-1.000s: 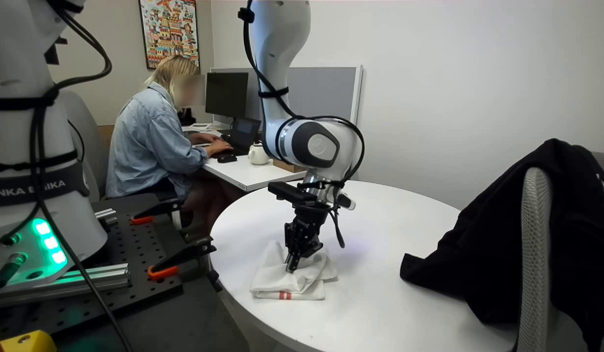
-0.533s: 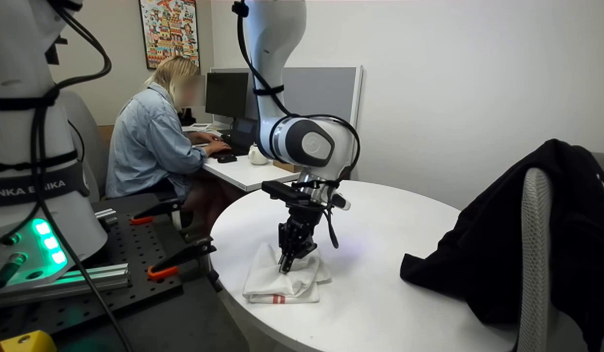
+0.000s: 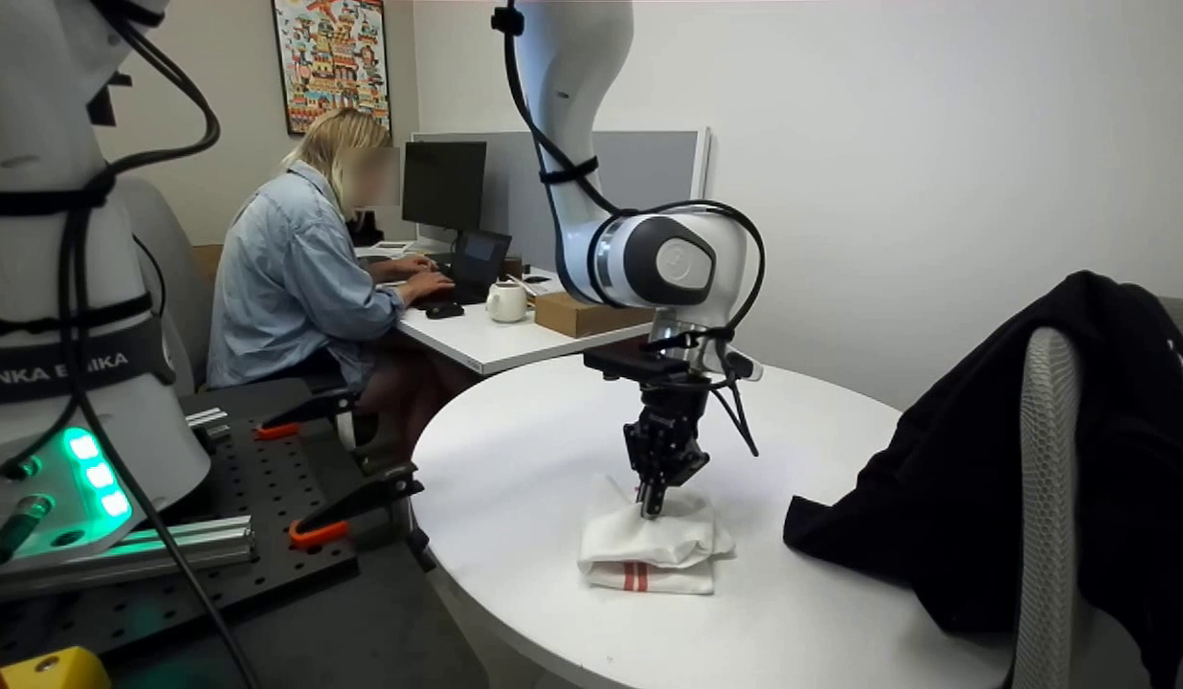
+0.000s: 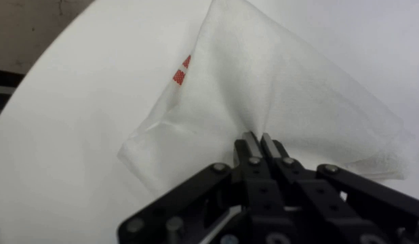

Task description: Use the white towel to wipe the table

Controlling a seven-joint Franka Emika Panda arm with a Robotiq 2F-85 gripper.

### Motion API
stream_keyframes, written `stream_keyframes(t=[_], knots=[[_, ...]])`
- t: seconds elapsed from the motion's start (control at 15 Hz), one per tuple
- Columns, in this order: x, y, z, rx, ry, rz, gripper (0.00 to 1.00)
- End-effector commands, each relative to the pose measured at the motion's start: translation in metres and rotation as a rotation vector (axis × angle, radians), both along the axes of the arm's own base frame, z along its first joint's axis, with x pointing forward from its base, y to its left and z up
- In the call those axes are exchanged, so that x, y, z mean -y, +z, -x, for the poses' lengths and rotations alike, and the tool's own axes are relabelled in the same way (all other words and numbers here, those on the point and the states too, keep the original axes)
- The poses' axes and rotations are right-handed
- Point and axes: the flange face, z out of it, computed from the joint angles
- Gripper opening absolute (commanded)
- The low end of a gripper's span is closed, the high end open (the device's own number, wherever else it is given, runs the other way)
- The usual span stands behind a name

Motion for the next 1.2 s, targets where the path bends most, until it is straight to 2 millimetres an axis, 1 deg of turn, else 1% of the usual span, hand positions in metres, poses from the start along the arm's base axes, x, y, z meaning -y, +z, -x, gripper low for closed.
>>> stream_keyframes(t=[0.0, 0.2, 0.33, 0.47, 0.8, 0.93, 1.07, 1.13], knots=[[-0.026, -0.016, -0.048, 0.050, 0.056, 0.000, 0.01], [-0.064, -0.031, -0.067, 0.062, 0.123, -0.037, 0.01], [-0.092, -0.040, -0.070, 0.055, 0.177, -0.065, 0.01], [-0.118, -0.036, -0.067, 0.051, 0.240, -0.091, 0.01], [-0.192, -0.014, -0.047, 0.035, 0.474, -0.213, 0.01], [-0.221, -0.008, -0.031, 0.012, 0.568, -0.255, 0.01], [-0.241, -0.008, -0.014, -0.025, 0.631, -0.277, 0.01], [-0.244, -0.010, -0.006, -0.044, 0.643, -0.282, 0.01]])
